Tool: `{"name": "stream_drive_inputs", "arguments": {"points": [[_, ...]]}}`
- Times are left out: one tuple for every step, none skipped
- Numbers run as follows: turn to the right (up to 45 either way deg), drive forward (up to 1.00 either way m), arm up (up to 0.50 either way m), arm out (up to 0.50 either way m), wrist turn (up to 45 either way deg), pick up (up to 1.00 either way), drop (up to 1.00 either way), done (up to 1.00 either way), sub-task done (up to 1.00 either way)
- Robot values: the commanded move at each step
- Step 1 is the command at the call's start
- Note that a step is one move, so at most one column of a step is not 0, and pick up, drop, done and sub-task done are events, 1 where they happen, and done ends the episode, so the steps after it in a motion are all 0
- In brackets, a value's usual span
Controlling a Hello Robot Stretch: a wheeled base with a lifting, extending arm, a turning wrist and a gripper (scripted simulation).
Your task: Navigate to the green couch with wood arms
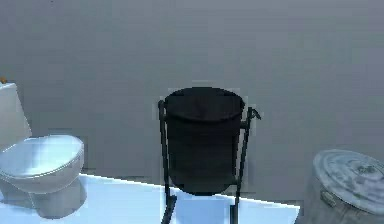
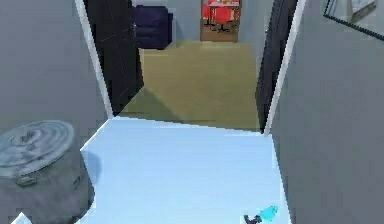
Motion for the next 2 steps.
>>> {"name": "stream_drive_inputs", "arguments": {"points": [[-33.0, 0.00, 0.00, 0.00, 0.0, 0.00, 0.00, 0.00, 0.00], [0.0, 0.05, 0.00, 0.00, 0.0, 0.00, 0.00, 0.00, 0.00]]}}
